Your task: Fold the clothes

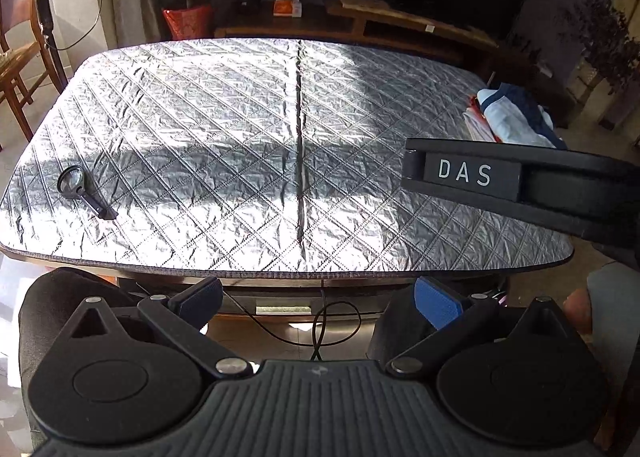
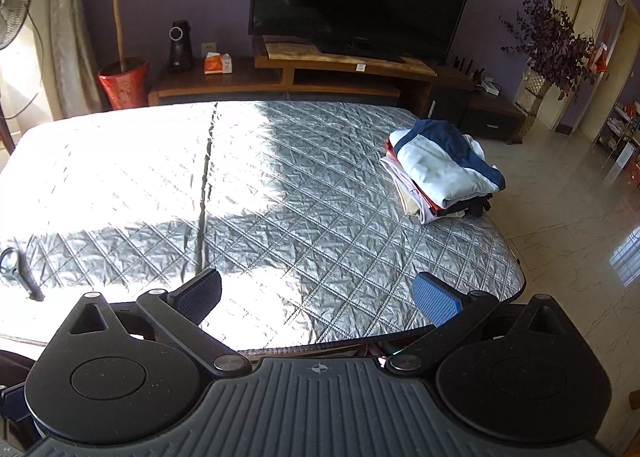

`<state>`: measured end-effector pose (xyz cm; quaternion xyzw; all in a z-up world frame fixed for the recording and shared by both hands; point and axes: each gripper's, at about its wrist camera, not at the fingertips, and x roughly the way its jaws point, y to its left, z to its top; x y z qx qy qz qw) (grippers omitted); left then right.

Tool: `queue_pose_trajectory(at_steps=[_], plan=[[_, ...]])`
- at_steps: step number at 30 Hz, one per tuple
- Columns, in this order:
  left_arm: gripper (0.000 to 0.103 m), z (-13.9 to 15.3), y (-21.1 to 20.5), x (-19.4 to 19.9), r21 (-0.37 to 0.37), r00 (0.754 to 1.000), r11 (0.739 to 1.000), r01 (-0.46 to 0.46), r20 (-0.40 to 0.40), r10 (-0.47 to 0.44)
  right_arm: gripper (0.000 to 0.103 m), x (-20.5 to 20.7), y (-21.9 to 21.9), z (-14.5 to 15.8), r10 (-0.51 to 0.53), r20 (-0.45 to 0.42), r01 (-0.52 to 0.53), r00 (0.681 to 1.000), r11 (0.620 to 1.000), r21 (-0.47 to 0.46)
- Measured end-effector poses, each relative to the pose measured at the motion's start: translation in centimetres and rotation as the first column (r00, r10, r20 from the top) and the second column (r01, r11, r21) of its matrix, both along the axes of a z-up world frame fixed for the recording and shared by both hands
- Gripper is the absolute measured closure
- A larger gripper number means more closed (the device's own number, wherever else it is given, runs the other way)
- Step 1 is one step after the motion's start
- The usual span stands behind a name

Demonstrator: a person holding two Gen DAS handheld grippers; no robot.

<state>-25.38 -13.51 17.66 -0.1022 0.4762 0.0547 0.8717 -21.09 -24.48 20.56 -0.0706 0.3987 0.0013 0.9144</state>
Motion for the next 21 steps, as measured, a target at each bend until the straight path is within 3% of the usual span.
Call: queue_pose_trajectory(at_steps=[21], plan=[[0.001,-0.18,0.17,0.67,-0.001,1.000,1.000,-0.007,-0.017,0.007,0.000,0.30,-0.21,-0.71,0.001,-0.034,-0.001,0.999,1.000,0.004]])
